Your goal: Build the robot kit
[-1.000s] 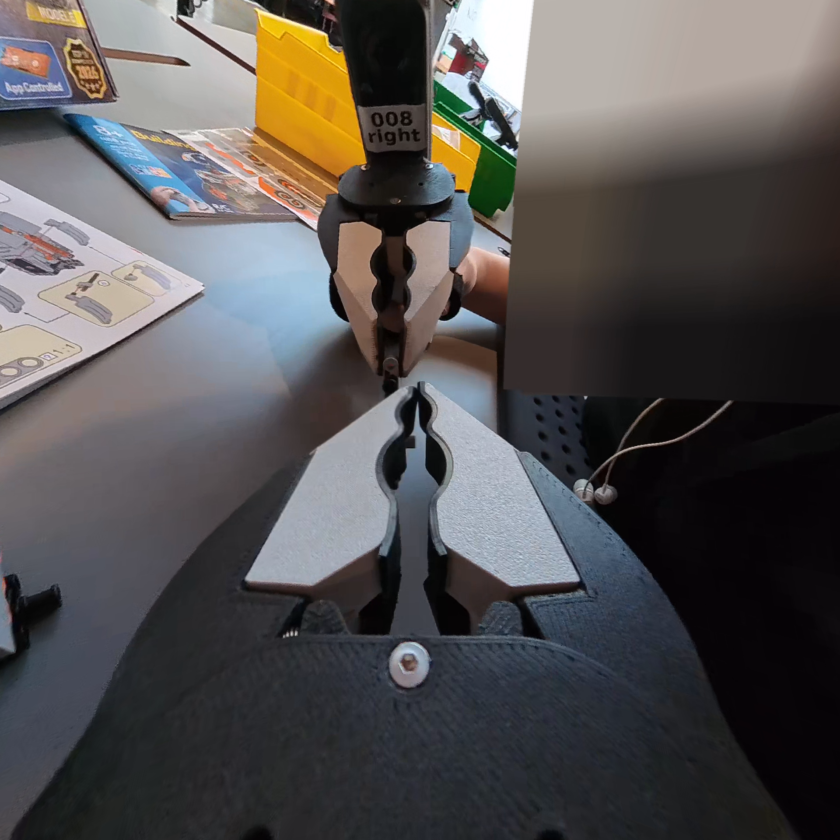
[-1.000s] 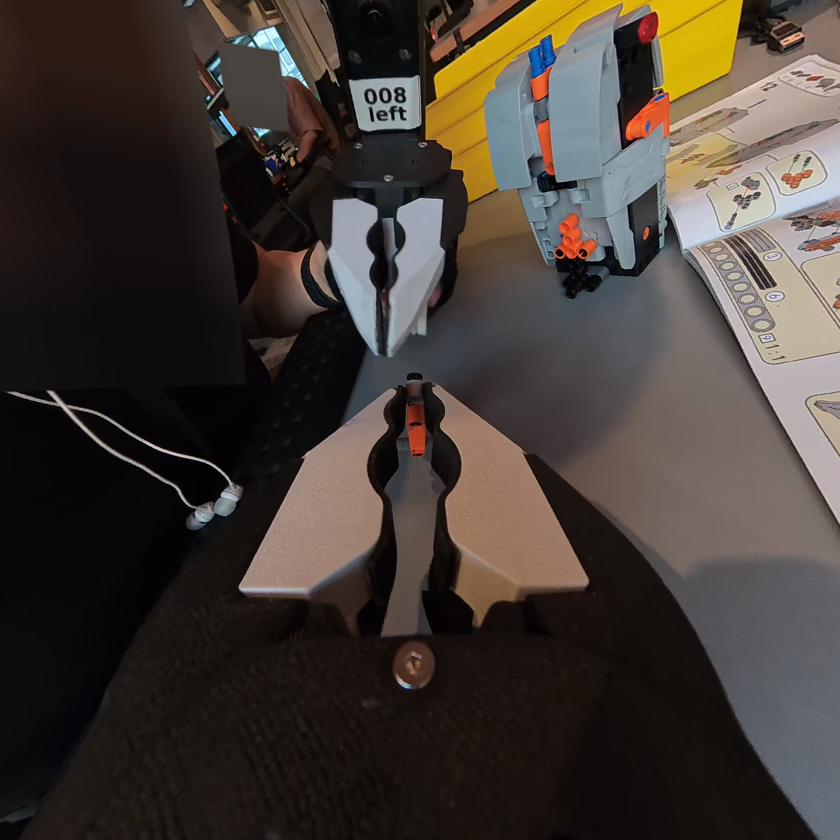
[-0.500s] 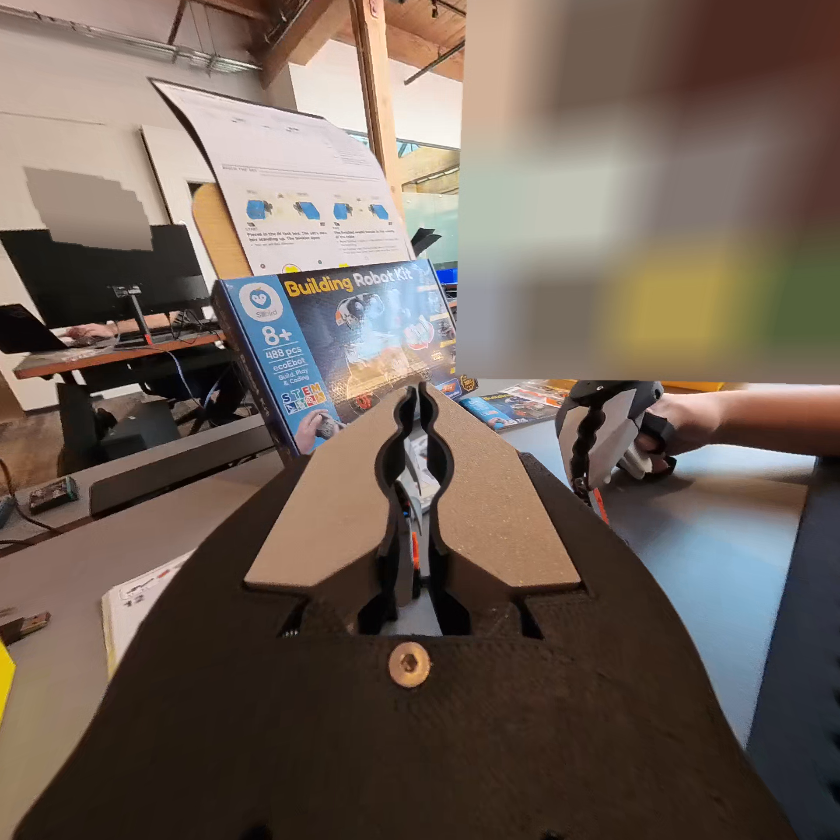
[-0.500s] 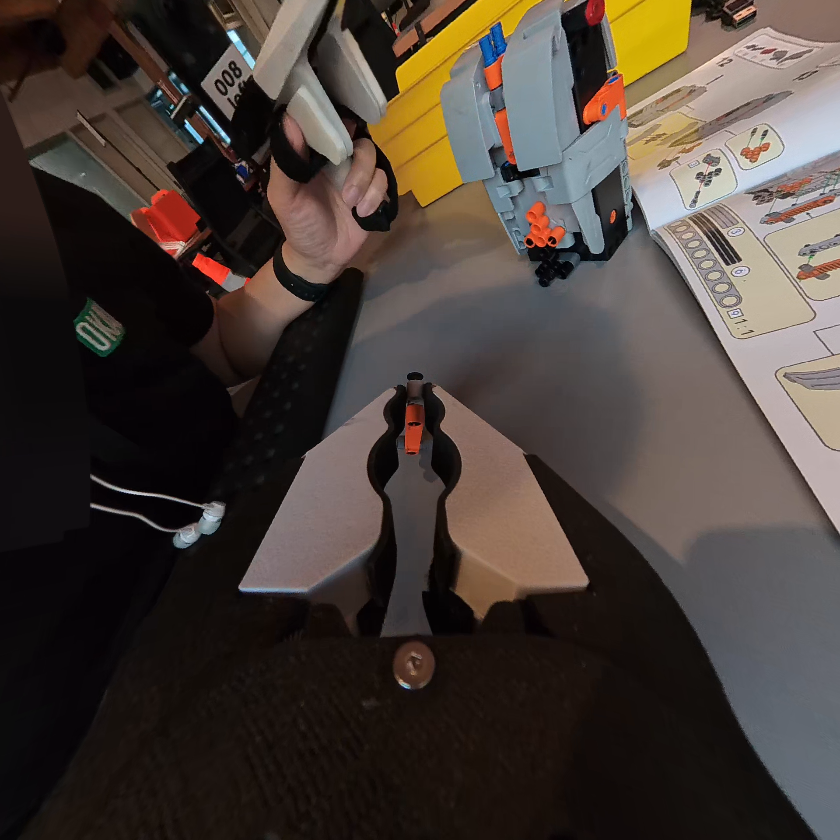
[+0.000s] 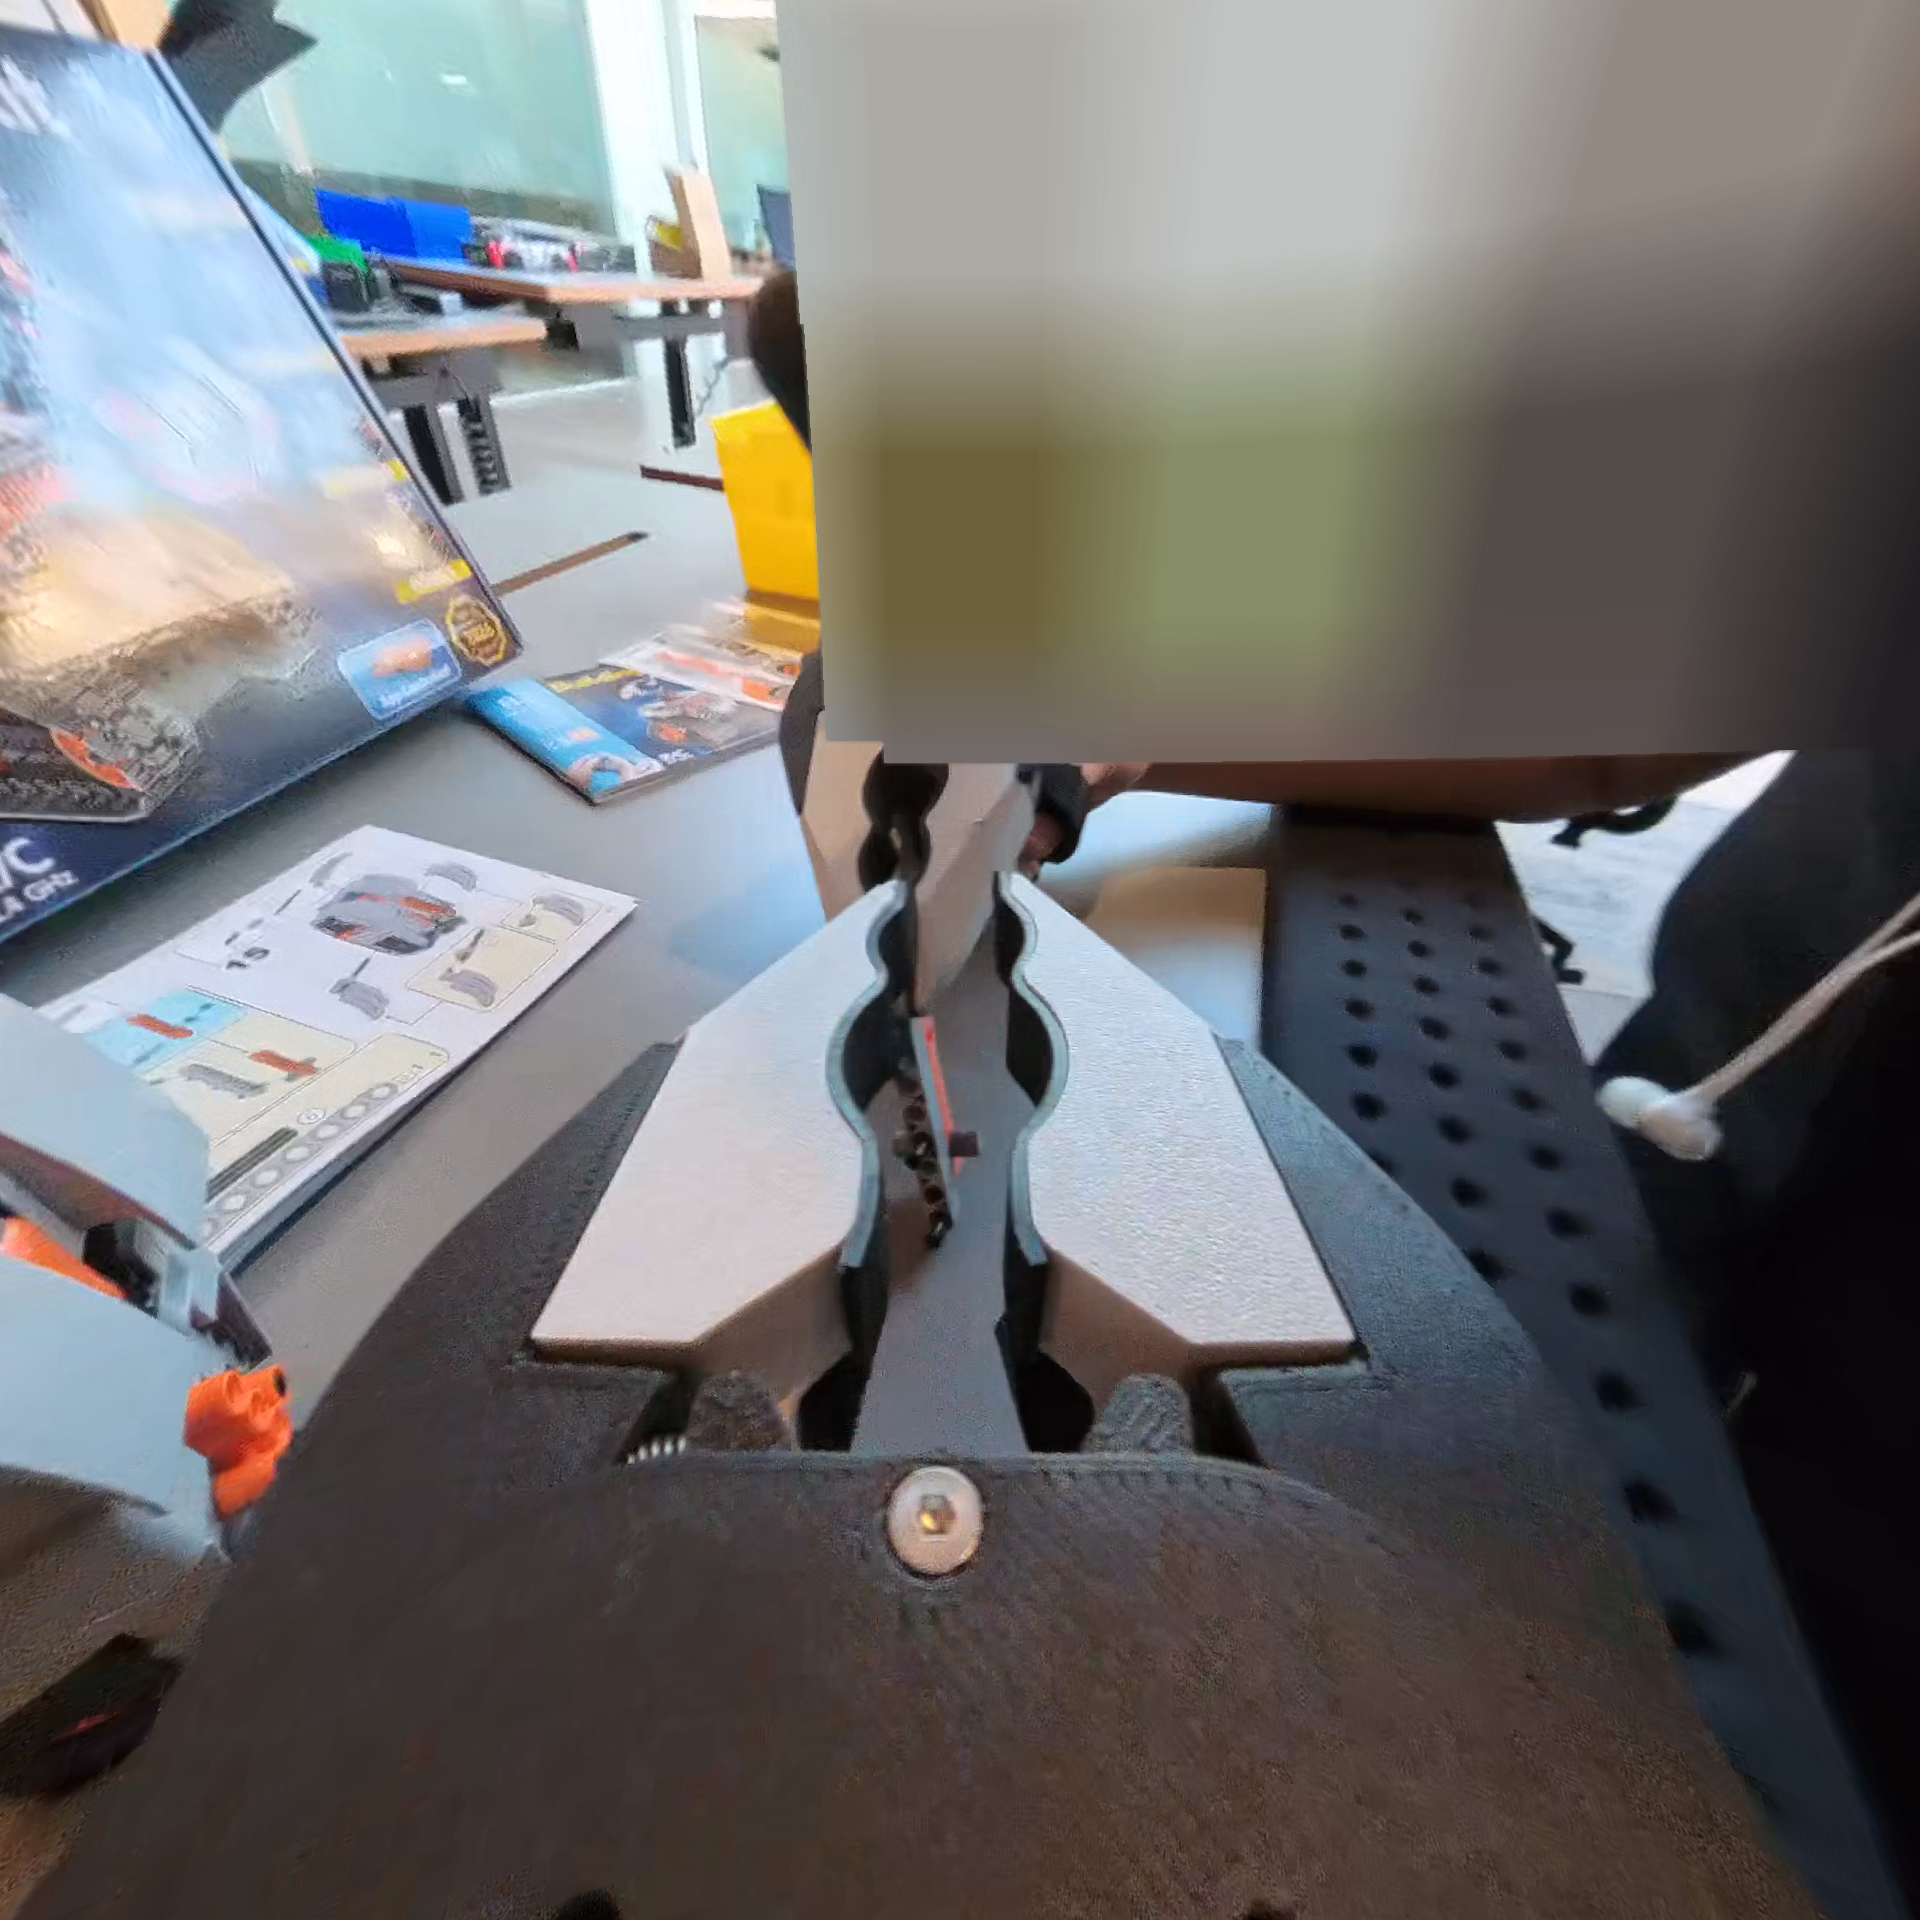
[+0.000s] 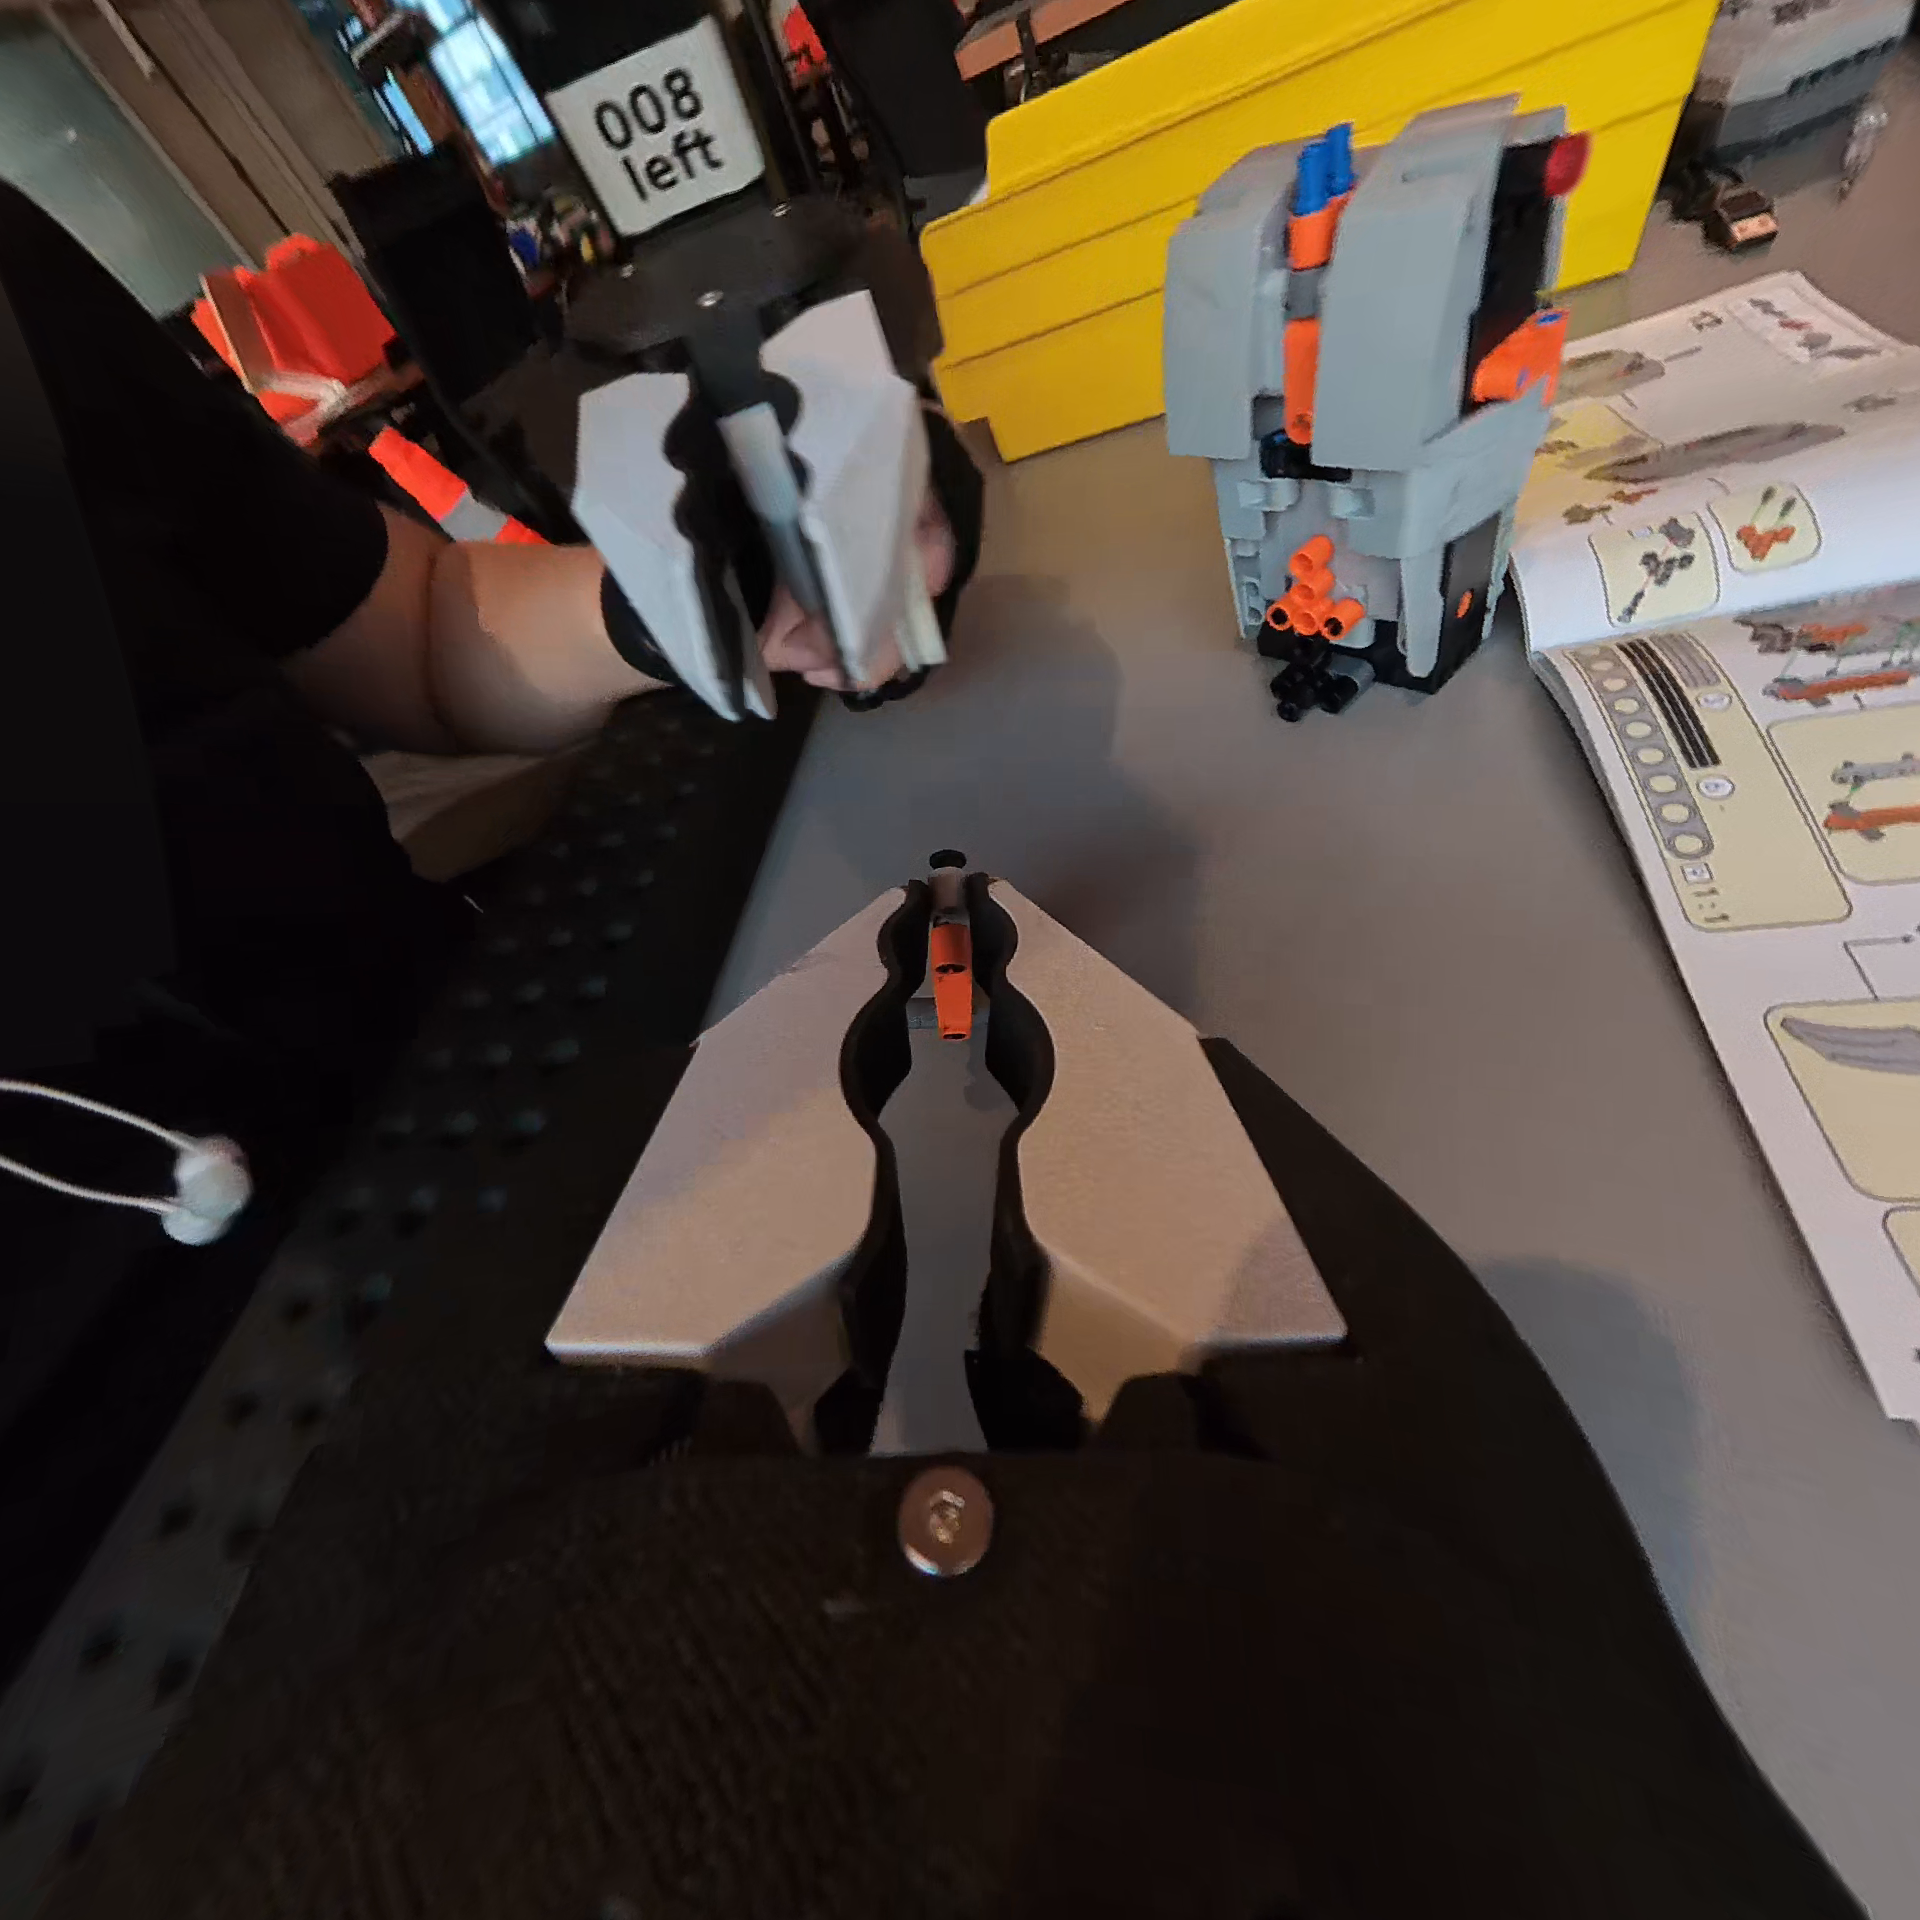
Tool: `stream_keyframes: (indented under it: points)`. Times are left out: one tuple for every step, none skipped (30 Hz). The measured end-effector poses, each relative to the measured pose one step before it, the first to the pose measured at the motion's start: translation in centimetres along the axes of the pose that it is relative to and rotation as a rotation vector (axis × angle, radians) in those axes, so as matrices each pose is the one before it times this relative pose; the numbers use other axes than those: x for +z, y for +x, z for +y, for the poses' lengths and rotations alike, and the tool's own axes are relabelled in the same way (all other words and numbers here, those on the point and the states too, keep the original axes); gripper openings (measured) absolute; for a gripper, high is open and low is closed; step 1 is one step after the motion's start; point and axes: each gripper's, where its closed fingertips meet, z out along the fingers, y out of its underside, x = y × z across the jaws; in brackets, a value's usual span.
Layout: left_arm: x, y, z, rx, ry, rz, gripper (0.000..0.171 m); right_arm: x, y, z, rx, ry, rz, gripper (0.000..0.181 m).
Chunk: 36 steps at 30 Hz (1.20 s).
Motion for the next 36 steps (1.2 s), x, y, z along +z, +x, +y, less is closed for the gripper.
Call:
stream_keyframes:
  points:
    - [0.21, -0.285, 0.292, 0.0256, -0.01529, -0.0203, 0.014, 0.056, -0.206, 0.028, -0.0312, -0.007, 0.0055, 0.006]
    - [0.17, -0.248, 0.435, 0.0253, -0.02045, -0.0164, 0.016, 0.039, -0.172, -0.017, -0.0247, -0.0035, 0.0051, 0.006]
    - [0.209, -0.08, 0.716, 0.0067, -0.03526, -0.0011, 0.024, 0.033, -0.167, -0.012, -0.021, -0.0041, 0.0034, 0.006]
    - [0.23, 0.068, 0.942, -0.0121, -0.04744, 0.0136, 0.031, 0.002, -0.119, 0.013, -0.0199, -0.0048, 0.0056, 0.006]
    - [0.188, 0.119, 0.868, -0.0162, -0.04338, 0.0158, 0.034, -0.011, -0.098, 0.009, -0.0193, -0.0049, 0.0067, 0.006]
    - [0.104, 0.102, 0.667, -0.0074, -0.03291, 0.0098, 0.033, -0.01, -0.102, -0.009, -0.0185, -0.0042, 0.0061, 0.006]
    - [0.006, 0.061, 0.442, 0.0042, -0.02202, 0.0026, 0.026, -0.002, -0.119, -0.02, -0.0175, -0.0049, 0.0053, 0.006]
    - [-0.063, 0.041, 0.098, 0.012, -0.00492, -0.0036, 0.016, 0.03, -0.126, -0.012, -0.0179, -0.0061, 0.005, 0.006]
    - [-0.08, 0.083, -0.136, 0.0127, 0.00878, -0.0035, 0.011, 0.042, -0.107, -0.005, -0.017, -0.0052, 0.005, 0.006]
    - [-0.033, 0.144, -0.102, 0.0074, 0.00751, 0.0035, 0.008, 0.043, -0.08, -0.041, -0.0138, -0.0031, 0.0057, 0.006]
    - [0.054, 0.109, 0.046, 0.0021, -0.00196, 0.0038, 0.006, 0.063, -0.092, -0.029, -0.0119, -0.0026, 0.004, 0.006]
    - [0.062, 0.022, 0.078, 0.0029, -0.00504, -0.0018, 0.006, 0.034, -0.026, -0.026, -0.0118, -0.0015, 0.0073, 0.006]
    - [0.028, -0.003, 0.008, 0.0066, -0.00158, -0.004, 0.006, -0.018, 0.014, 0.011, -0.0079, -0.0021, 0.0058, 0.006]
    - [0.02, 0.003, -0.01, 0.008, 0.0002, -0.0033, 0.006, -0.032, -0.012, 0.026, -0.0021, -0.0018, 0.0017, 0.006]
    - [0.02, 0.026, 0.0, 0.005, 0.00025, -0.001, 0.006, -0.018, -0.024, 0.011, -0.0006, -0.001, 0.0009, 0.006]
    - [0.007, 0.02, -0.012, -0.0022, -0.00108, 0.0015, 0.006, -0.018, -0.008, 0.012, -0.0014, 0.0016, 0.0002, 0.006]
    - [-0.009, 0.025, 0.007, -0.0097, -0.00127, 0.0056, 0.005, 0.011, -0.05, -0.002, -0.0001, 0.0053, -0.0052, 0.006]
    - [-0.037, -0.051, 0.009, -0.0148, 0.00022, 0.0041, 0.005, 0.037, -0.046, 0.007, 0.009, 0.0066, -0.0064, 0.008]
    - [-0.046, -0.153, 0.026, -0.0164, 0.00159, -0.0007, 0.005, 0.051, 0.051, 0.001, 0.0144, 0.0075, -0.0041, 0.011]
    - [-0.043, -0.152, 0.014, -0.0148, 0.00213, 0.0003, 0.005, 0.059, 0.121, -0.011, 0.0147, 0.0078, -0.0012, 0.011]
    - [-0.042, -0.136, 0.023, -0.0126, 0.00195, 0.0019, 0.005, 0.054, 0.134, -0.079, 0.0093, 0.0102, -0.0006, 0.011]
    - [-0.035, -0.132, 0.011, -0.0096, 0.00169, 0.0013, 0.005, 0.052, 0.191, 0.011, 0.0048, 0.0019, 0.004, 0.011]
    - [-0.02, -0.109, 0.012, -0.0045, 0.00142, 0.0009, 0.005, 0.019, 0.25, 0.083, -0.0049, -0.0086, 0.011, 0.006]
    - [0.011, -0.085, -0.006, 0.0017, 0.00153, 0.0001, 0.005, 0.002, 0.096, 0.007, -0.0153, -0.0046, 0.0045, 0.006]
    - [-0.001, -0.086, 0.009, 0.0061, 0.00184, -0.0011, 0.005, 0.022, 0.108, 0.01, -0.0099, -0.0012, 0.0055, 0.007]
    - [-0.018, -0.08, 0.009, 0.0062, 0.0006, -0.0014, 0.005, 0.043, 0.063, -0.008, 0.0046, 0.0048, -0.0008, 0.007]
    - [-0.02, -0.098, 0.016, 0.003, -0.00099, -0.0031, 0.005, 0.063, 0.066, 0.0, 0.0165, 0.0075, -0.005, 0.008]
    - [-0.016, -0.112, 0.018, -0.001, -0.00053, -0.0031, 0.005, 0.071, 0.022, -0.051, 0.0204, 0.0107, -0.0092, 0.01]
    - [-0.025, -0.066, 0.014, -0.0036, 0.00083, 0.0015, 0.005, 0.094, 0.011, 0.003, 0.0184, 0.0049, -0.0105, 0.011]
    - [-0.032, -0.027, 0.015, -0.0051, 0.00089, 0.0043, 0.005, 0.113, 0.008, 0.088, 0.0106, -0.0024, -0.0063, 0.011]
    - [-0.026, -0.009, 0.0, -0.005, 0.00101, 0.0055, 0.005, 0.128, 0.023, 0.146, 0.0003, -0.0093, -0.0002, 0.011]
    - [-0.029, 0.031, -0.002, -0.0035, 0.00242, 0.0065, 0.005, 0.05, 0.122, 0.017, -0.0147, -0.0064, 0.0153, 0.007]
    - [-0.055, 0.046, -0.038, -0.0009, 0.00382, 0.0062, 0.005, 0.0, -0.032, -0.081, -0.022, -0.0016, 0.0094, 0.006]
    - [-0.043, 0.043, -0.021, 0.0015, 0.00207, 0.0053, 0.005, -0.004, -0.064, -0.093, -0.0111, 0.0013, 0.0036, 0.006]
    - [-0.026, 0.056, 0.016, 0.0028, -0.00038, 0.0035, 0.005, 0.024, -0.061, 0.019, 0.0045, -0.0002, -0.0059, 0.006]
    - [-0.01, 0.019, 0.013, 0.0038, 0.00035, 0.0006, 0.005, 0.031, -0.022, 0.001, 0.015, 0.0056, -0.0084, 0.006]
